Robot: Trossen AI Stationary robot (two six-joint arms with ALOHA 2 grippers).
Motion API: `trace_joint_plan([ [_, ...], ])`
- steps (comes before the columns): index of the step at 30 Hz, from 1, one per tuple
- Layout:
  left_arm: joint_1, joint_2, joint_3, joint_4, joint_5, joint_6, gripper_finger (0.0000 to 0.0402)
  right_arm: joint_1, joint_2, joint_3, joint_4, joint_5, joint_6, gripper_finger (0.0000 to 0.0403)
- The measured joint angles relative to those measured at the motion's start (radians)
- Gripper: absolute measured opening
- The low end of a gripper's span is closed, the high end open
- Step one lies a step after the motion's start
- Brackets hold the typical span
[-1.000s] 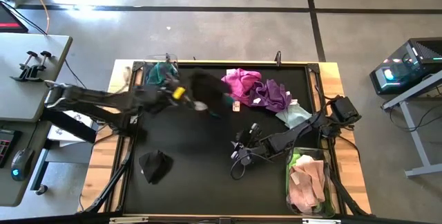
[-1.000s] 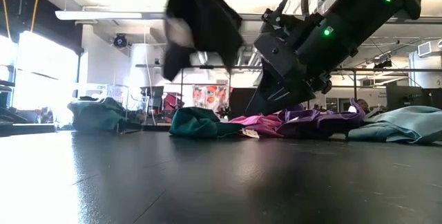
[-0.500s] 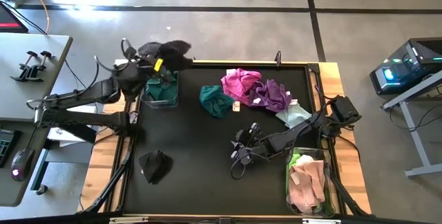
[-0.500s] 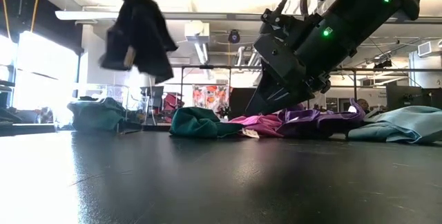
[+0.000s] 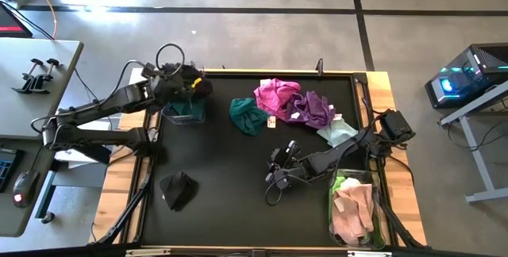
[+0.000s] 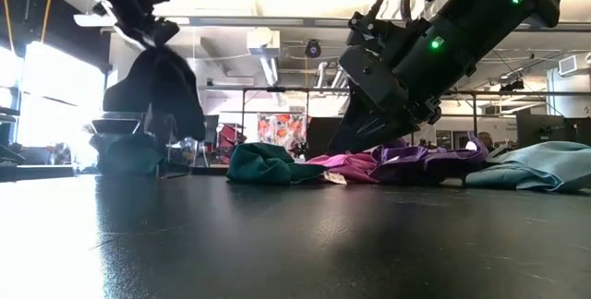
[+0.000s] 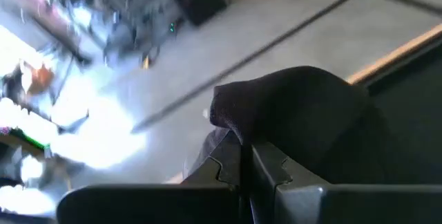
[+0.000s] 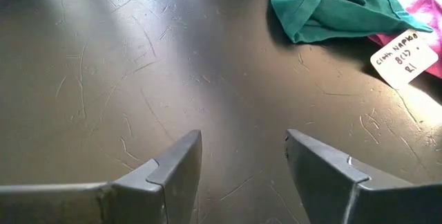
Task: Sort towels by color in basket
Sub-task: Put the black towel into the top transparent bin
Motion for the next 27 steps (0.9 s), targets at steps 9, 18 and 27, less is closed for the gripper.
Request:
trace_joint_plan([
  [9,0.1,0.03,0.03,-0.101,0.149,-0.074,0.0061,0.0,0.0,0.0,0.0,0.0,0.008,0.0207],
  [18,0.12,0.04,0.233,-0.435,0.296,-0.27,0.0139,-0.001,0.0,0.0,0.0,0.0,0.005,0.0207],
  [27,0.119,0.058,0.292,-0.405,0.309,-0.213,0.0127,-0.002,0.0,0.0,0.0,0.0,0.006,0.0207],
])
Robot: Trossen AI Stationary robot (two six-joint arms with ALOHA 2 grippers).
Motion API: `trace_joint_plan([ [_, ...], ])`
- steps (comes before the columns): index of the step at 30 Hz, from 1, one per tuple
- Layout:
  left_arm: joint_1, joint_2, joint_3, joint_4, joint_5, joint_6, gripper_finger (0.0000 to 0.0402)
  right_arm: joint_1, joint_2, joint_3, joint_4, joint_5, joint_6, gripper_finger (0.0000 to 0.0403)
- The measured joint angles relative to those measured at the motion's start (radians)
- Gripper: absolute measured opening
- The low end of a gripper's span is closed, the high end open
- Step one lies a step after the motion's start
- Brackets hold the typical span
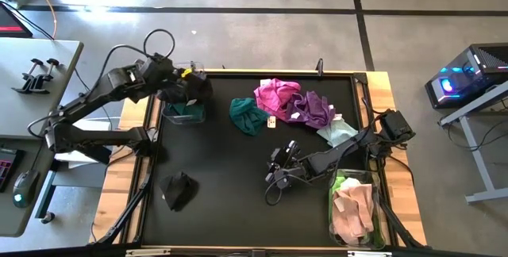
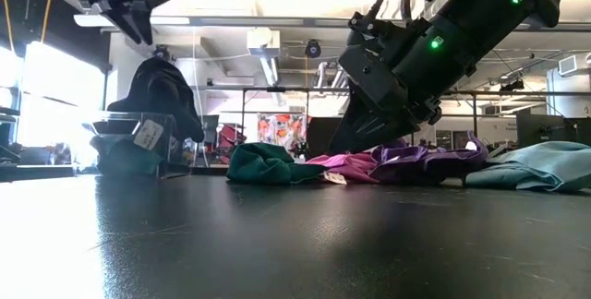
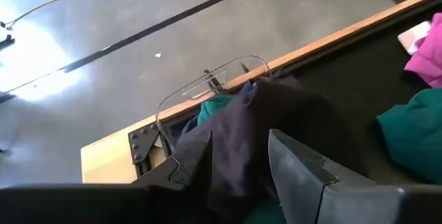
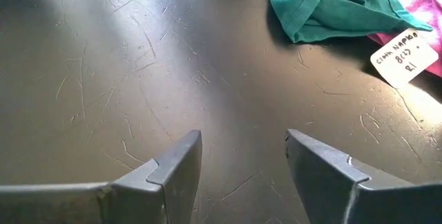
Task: Sort towels by color in basket
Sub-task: Put the black towel into the top transparent bin
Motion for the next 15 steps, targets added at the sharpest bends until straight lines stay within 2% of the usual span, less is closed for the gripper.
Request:
trace_joint_plan([
  [7,0.001,0.096,-0.08,0.201,0.007,0.078,0.0115,0.0,0.0,0.0,0.0,-0.008,0.0,0.0207],
  [15,0.002,0.218,-0.264,0.246,0.009,0.017,0.0102,0.0,0.0,0.0,-0.001,-0.01,0.001,0.0207],
])
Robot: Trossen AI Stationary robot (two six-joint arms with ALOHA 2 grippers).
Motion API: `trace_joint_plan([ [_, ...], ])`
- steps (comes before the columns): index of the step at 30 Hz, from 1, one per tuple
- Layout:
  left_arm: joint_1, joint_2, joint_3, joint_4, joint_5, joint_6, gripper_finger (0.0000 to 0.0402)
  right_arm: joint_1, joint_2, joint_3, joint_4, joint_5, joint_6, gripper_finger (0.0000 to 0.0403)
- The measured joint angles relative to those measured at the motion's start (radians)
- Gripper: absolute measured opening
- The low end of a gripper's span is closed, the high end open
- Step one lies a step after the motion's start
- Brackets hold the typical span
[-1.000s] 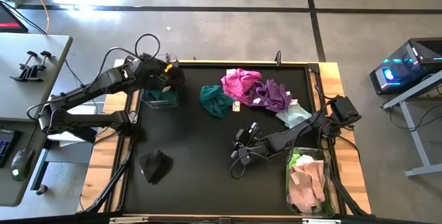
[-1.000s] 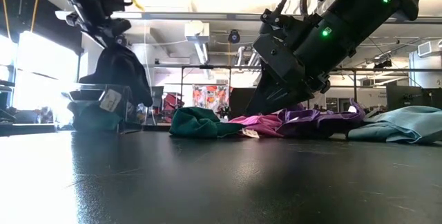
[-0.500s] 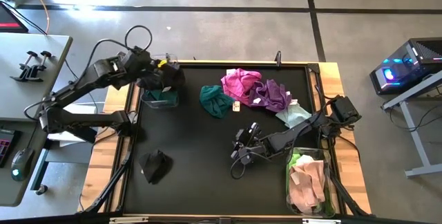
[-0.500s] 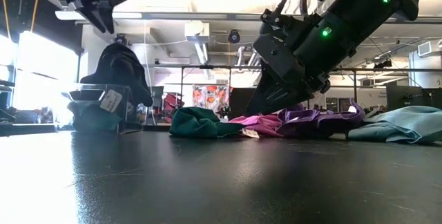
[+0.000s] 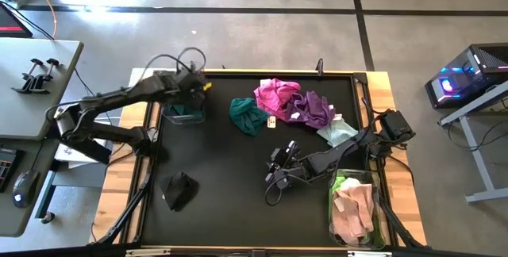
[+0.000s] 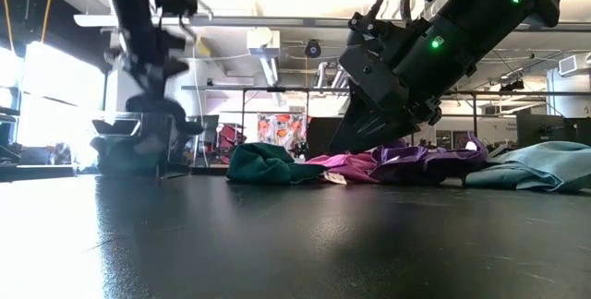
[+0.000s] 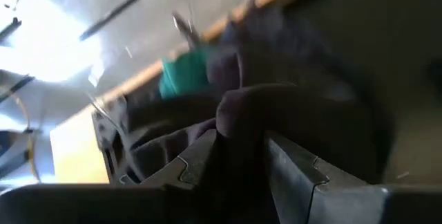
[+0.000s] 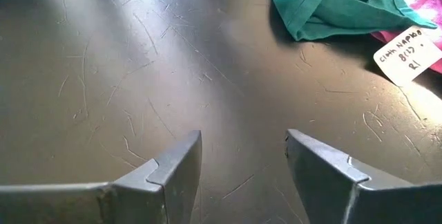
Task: Sort towels by color in basket
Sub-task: Put the black towel into the top transparent bin
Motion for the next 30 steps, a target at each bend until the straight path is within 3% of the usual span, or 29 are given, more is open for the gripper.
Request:
trace_joint_plan([
  [5,0.0,0.027,-0.16,0.134,0.012,-0.024,0.0099,0.0,0.0,0.0,0.0,0.0,0.0,0.0207],
  [9,0.017,0.024,-0.185,0.152,0.073,-0.001,0.0099,-0.004,0.0,0.0,0.0,-0.001,-0.001,0.0207],
  [18,0.013,-0.073,0.031,-0.003,0.104,0.056,0.0099,-0.014,0.0,0.0,0.0,-0.001,-0.002,0.0207],
  [23,0.008,-0.125,0.135,0.021,0.29,0.125,0.0099,-0.013,0.0,0.0,0.0,-0.002,-0.002,0.0207],
  [30,0.008,-0.056,0.084,0.18,0.556,0.221,0.0085,-0.013,0.0,0.0,0.008,-0.009,-0.002,0.0207],
])
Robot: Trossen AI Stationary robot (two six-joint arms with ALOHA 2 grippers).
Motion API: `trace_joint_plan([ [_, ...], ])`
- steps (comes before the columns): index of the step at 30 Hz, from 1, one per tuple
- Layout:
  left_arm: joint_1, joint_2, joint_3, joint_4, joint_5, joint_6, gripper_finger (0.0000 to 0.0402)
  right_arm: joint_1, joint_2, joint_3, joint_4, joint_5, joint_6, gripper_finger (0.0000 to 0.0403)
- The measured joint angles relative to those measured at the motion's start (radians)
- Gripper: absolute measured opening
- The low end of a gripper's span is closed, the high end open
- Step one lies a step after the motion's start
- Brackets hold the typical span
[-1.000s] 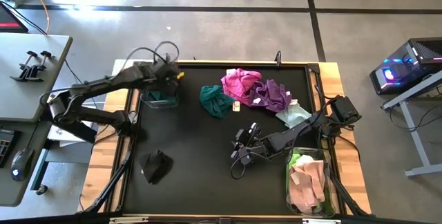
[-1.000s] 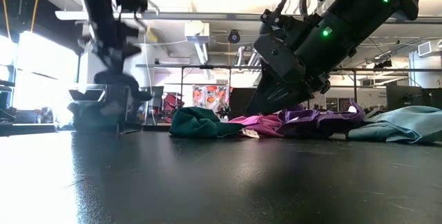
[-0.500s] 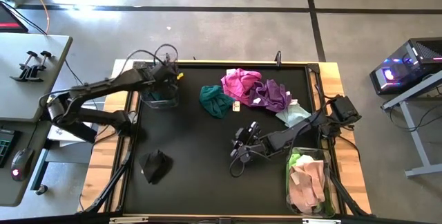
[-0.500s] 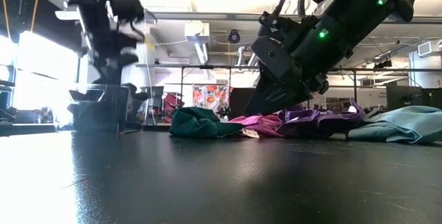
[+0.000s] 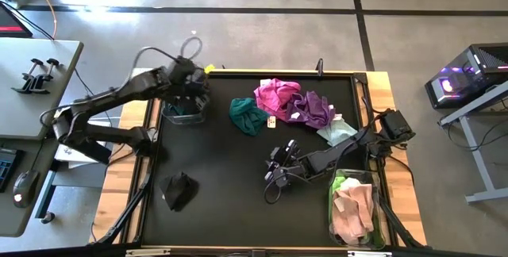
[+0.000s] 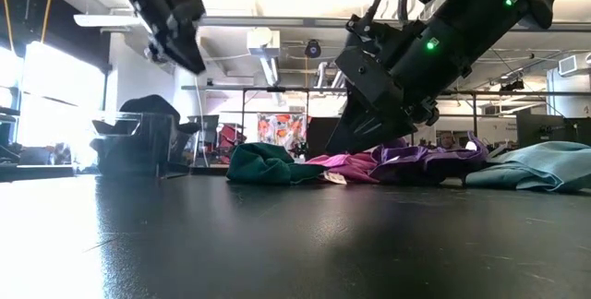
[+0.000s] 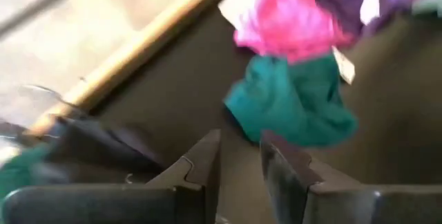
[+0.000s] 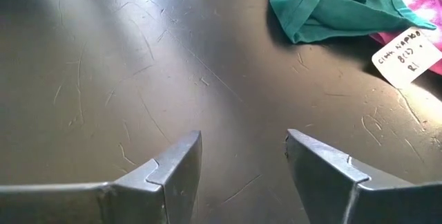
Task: Sort towels by color in basket
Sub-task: Put the black towel into the top transparent bin
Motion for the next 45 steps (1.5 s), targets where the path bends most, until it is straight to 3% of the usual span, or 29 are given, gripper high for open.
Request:
trace_joint_plan([
  [4,0.004,0.108,-0.049,0.076,-0.01,0.016,0.0073,0.0,0.0,0.0,0.0,-0.001,0.0,0.0207],
  [11,0.05,0.26,-0.051,0.096,-0.226,0.018,0.0056,0.0,0.0,0.0,0.0,-0.001,0.001,0.0207],
  [19,0.086,0.205,-0.051,-0.007,-0.388,-0.012,0.0041,0.0,0.0,0.0,0.0,-0.001,0.002,0.0207],
  [25,0.115,0.19,-0.053,-0.036,-0.374,-0.03,0.003,0.003,0.0,0.0,0.0,-0.001,0.01,0.0207],
  [36,0.141,0.196,-0.23,0.176,-0.288,-0.043,0.0023,0.003,0.0,0.0,0.0,-0.001,0.011,0.0207],
  [45,0.142,0.137,-0.141,0.094,-0.279,-0.014,0.0023,0.003,0.0,0.0,0.0,-0.001,0.011,0.0207],
])
